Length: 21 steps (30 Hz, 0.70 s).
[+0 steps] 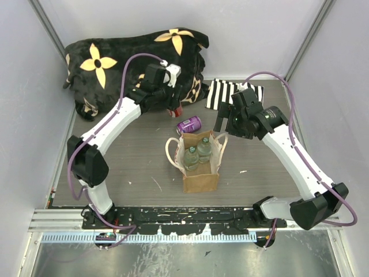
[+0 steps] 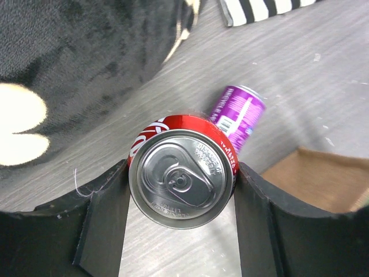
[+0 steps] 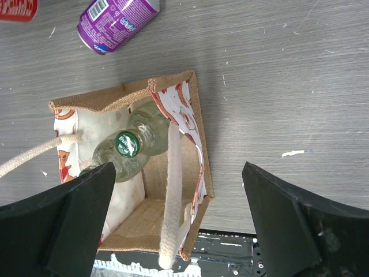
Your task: Place the beverage into the canvas bag
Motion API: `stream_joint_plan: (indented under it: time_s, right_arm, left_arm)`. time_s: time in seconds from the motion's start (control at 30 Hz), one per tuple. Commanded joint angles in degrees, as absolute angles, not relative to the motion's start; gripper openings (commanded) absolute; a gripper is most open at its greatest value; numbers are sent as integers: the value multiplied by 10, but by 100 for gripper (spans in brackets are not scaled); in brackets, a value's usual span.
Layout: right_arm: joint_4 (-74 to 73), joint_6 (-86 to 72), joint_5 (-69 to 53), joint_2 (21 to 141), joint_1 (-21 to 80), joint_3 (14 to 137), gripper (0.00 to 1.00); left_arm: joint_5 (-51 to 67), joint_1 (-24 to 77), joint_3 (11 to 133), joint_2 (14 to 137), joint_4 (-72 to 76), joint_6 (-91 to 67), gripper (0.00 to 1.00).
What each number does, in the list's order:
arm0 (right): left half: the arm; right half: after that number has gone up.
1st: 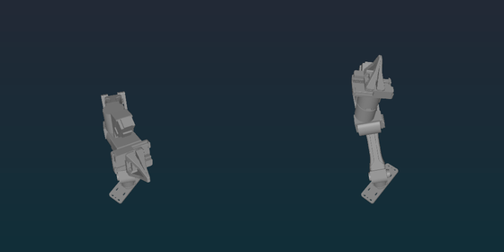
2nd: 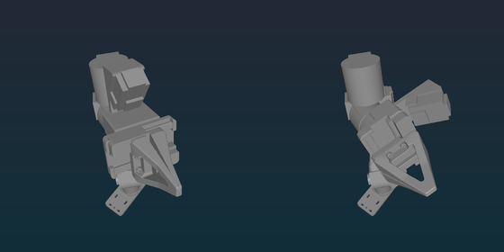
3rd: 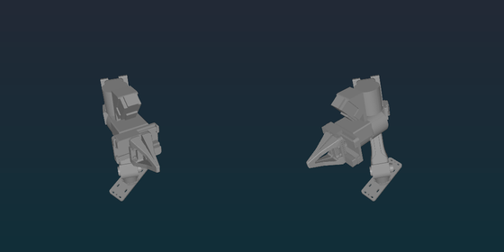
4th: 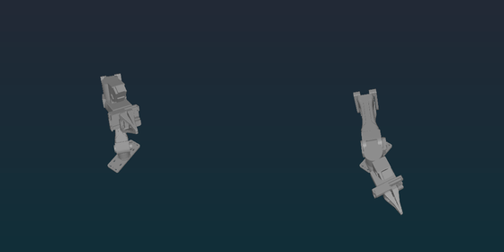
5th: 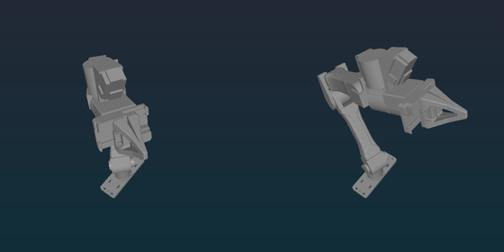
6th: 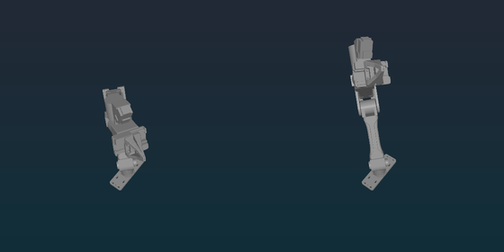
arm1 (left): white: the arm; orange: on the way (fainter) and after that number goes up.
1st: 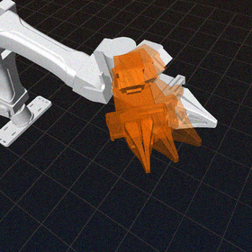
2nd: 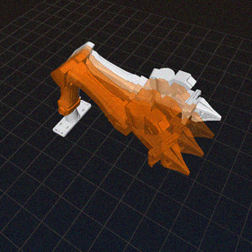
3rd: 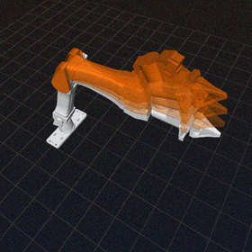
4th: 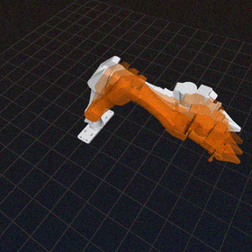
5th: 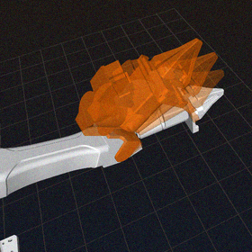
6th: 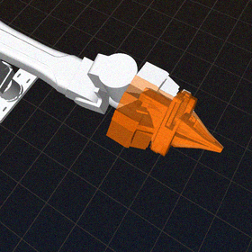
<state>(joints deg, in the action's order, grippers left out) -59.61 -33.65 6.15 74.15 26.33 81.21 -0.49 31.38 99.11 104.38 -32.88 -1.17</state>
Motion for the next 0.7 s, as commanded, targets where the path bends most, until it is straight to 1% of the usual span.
stream_joint_plan:
  time_s: [0.0,0.13,0.23,0.43,0.67]
  right_arm:
    - [-578,-345,73,708,256,817,99]
    - [-586,-345,80,700,252,817,100]
    - [-591,-350,84,696,250,816,100]
    - [-601,-358,93,685,248,815,100]
    - [-609,-362,99,676,246,818,100]
  left_arm:
    - [103,322,1063,981,-379,-16,0]
    - [163,351,1091,950,-434,-13,0]
    - [183,389,1084,924,-458,-9,0]
    - [176,476,1025,880,-457,-5,0]
    - [144,521,969,876,-422,-11,0]
